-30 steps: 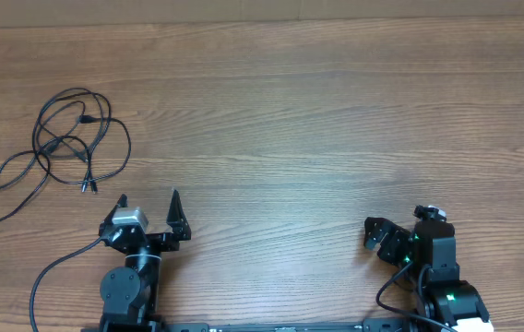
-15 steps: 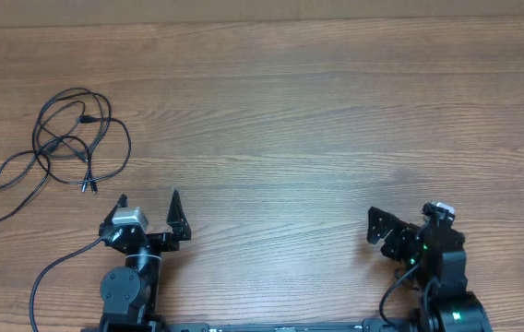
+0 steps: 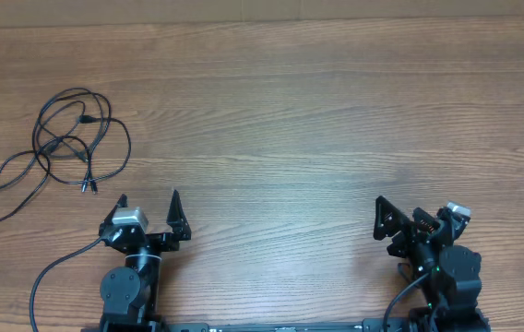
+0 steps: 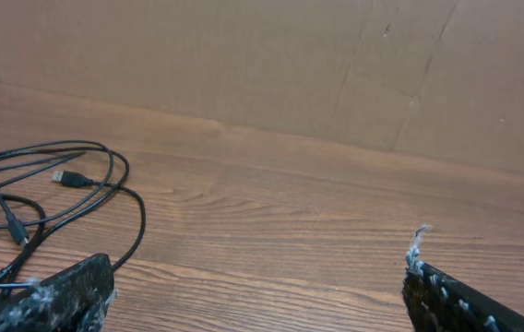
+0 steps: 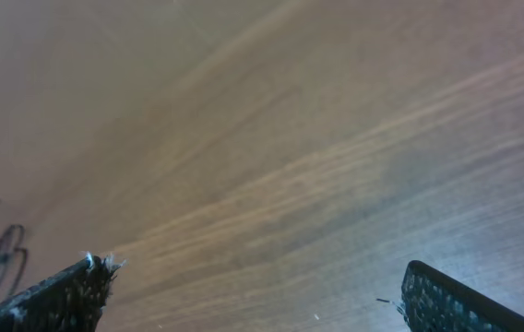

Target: Untangle cables

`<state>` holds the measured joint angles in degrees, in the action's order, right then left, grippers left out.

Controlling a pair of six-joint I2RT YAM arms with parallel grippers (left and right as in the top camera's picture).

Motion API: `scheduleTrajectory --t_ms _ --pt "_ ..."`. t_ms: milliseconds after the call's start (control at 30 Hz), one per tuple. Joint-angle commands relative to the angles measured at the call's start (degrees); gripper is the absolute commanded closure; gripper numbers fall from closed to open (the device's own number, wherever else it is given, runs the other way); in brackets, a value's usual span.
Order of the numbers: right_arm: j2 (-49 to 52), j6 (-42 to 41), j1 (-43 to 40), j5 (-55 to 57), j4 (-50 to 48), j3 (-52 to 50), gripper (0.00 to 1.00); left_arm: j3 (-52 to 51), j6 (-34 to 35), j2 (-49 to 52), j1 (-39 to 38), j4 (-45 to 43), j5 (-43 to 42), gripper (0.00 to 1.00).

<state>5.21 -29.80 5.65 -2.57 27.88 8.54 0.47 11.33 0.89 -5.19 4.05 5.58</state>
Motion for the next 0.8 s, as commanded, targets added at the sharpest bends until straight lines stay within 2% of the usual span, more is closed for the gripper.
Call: scheduleTrajectory --t_ms 0,367,433,533,567,767 --pt "-4.11 -0.02 -0.37 0.35 -0.35 -0.68 0.0 -0.17 -1.51 -0.63 0.46 0.02 -0.52 0.0" --pt "-5.07 -0.02 -3.91 0.35 -1.03 -0.79 0.0 -0.17 -1.51 -0.63 0.46 0.02 -0.52 0.0" --pt "-5.07 0.0 -3.91 0.35 -5.29 -1.49 0.0 -0.17 -1.51 -0.63 0.46 0.02 -0.52 0.0" --pt "-5.07 -0.02 -3.98 0.37 -19.65 -4.31 0.0 -0.17 -1.51 -0.63 0.46 0.02 -0.52 0.0" --pt "-5.07 -0.02 -4.02 0.35 -21.51 -4.9 0.0 -0.17 -1.51 -0.63 0.46 0.0 -0.52 0.01" --pt "-5.07 -0.02 -4.07 0.35 -19.58 -6.34 0.0 -0.17 -1.51 -0.63 0.46 0.02 -0.52 0.0"
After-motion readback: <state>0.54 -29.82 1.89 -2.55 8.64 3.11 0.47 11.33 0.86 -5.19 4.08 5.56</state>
